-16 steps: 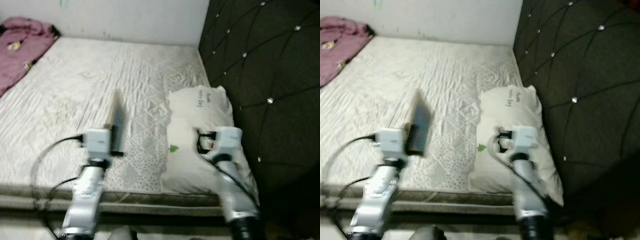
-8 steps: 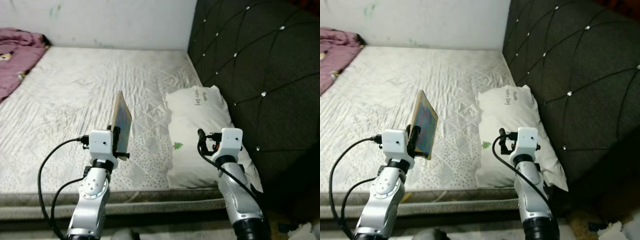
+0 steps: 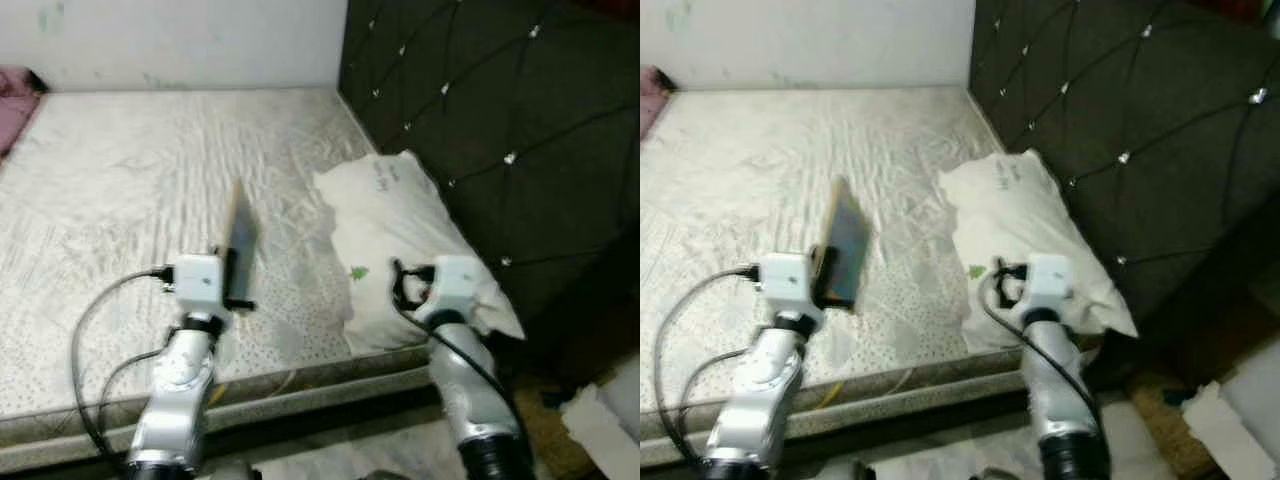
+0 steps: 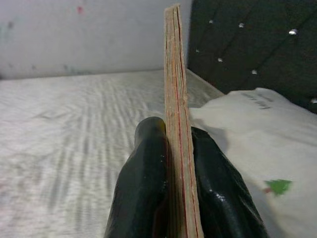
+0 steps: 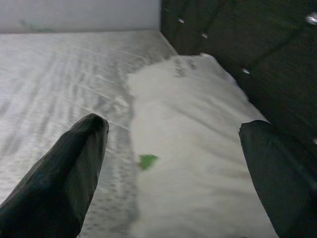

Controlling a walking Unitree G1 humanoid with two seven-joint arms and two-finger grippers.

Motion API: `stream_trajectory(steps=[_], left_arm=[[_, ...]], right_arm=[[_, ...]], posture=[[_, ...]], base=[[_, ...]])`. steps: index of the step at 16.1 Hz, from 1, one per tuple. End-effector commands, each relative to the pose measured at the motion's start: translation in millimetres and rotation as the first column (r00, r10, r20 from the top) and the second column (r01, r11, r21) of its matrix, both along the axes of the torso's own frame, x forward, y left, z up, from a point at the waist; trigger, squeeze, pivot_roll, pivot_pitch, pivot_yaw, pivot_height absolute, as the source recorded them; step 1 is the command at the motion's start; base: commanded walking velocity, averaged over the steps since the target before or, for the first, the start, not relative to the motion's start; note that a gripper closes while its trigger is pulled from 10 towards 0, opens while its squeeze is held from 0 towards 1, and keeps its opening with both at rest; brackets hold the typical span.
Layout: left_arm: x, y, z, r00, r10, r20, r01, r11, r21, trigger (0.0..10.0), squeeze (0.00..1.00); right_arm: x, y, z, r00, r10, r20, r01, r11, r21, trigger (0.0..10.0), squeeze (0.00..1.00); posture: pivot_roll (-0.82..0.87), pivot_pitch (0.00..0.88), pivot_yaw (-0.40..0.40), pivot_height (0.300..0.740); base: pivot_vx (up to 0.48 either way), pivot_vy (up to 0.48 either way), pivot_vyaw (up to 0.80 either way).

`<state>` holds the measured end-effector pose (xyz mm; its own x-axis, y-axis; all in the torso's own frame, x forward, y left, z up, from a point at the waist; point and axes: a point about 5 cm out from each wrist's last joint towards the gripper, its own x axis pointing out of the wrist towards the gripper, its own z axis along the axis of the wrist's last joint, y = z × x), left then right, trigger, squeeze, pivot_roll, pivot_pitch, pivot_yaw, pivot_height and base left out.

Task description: Clean up the room

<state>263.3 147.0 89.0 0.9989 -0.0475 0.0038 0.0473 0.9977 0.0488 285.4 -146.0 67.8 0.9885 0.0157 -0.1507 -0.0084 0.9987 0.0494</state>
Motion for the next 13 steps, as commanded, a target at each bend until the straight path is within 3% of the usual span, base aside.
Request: stream_trajectory(steps=[1, 5, 8, 13], left_arm=[[2.1, -2.9, 8.2, 0.999, -0.004, 0.043, 0.004, 1.000, -0.007, 10.0, 0.00], [1.2, -3.2, 9.1, 0.999, -0.014, 0.051, 0.014, 1.000, -0.010, 10.0, 0.00], [1.0, -0.9, 8.1, 0.999, -0.006, 0.044, 0.007, 1.000, -0.018, 10.0, 0.00], [1.0, -1.3, 8.0, 0.999, -0.011, 0.046, 0.012, 1.000, -0.020, 10.0, 0.00]], right_arm=[[2.7, -6.2, 5.3, 1.000, -0.011, 0.021, 0.011, 1.000, -0.007, 10.0, 0.00], [2.2, -3.1, 7.5, 0.999, 0.020, 0.041, -0.019, 0.999, -0.032, 10.0, 0.00], [2.4, -3.1, 6.9, 0.999, 0.023, 0.037, -0.022, 0.999, -0.032, 10.0, 0.00], [2.6, -3.6, 5.3, 0.999, 0.019, 0.026, -0.019, 0.999, -0.028, 10.0, 0.00]], posture=[[0.00, 0.000, -0.014, 0.740], [0.00, 0.000, -0.014, 0.740], [0.00, 0.000, -0.015, 0.740], [0.00, 0.000, -0.016, 0.740]], base=[[0.000, 0.000, 0.00], [0.000, 0.000, 0.12], [0.241, 0.000, 0.66], [0.282, 0.000, 0.00]])
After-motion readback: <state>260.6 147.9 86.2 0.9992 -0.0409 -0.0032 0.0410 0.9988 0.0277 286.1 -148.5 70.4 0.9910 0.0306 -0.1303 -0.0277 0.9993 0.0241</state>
